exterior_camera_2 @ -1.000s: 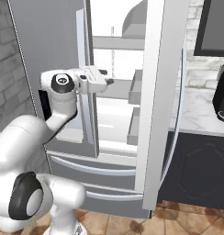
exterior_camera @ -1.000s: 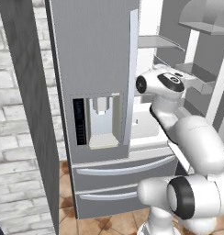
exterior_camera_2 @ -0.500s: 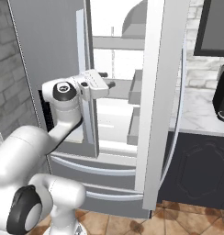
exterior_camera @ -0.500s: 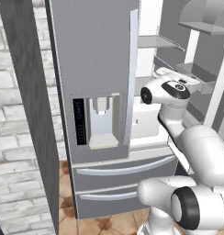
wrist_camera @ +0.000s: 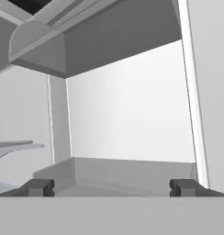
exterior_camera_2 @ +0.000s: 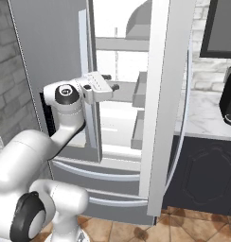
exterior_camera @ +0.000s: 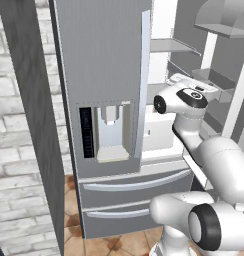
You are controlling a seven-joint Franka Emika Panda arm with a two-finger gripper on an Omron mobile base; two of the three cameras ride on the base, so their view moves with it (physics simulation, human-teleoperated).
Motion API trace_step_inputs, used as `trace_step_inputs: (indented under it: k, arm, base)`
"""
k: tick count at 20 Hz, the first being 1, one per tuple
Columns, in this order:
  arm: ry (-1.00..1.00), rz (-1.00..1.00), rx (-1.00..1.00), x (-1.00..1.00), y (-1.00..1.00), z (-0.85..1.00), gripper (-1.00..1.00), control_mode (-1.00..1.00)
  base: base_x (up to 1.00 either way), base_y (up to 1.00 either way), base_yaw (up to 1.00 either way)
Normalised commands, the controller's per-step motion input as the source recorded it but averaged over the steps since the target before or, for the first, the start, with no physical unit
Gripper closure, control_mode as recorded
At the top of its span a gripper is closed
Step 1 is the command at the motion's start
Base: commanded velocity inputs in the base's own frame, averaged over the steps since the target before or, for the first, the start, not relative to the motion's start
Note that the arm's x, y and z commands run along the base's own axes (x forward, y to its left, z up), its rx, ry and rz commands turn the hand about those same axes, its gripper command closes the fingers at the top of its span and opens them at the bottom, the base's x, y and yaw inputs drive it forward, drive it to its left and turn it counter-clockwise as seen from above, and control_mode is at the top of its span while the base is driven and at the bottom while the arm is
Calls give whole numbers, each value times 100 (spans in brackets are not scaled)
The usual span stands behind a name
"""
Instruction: Take the lemon wedge from the fridge and place it on the plate with fish on the dining counter.
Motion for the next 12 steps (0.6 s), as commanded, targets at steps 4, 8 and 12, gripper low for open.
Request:
trace_step_inputs:
  k: [4, 8, 12]
  arm:
    - [0, 0, 0, 0, 0, 0, -100, -100]
    - [-6, 0, 0, -13, 6, 0, -100, -100]
    - [0, 2, 0, 16, 66, 0, -100, -100]
  base:
    - [0, 0, 0]
    - [0, 0, 0]
    - [0, 0, 0]
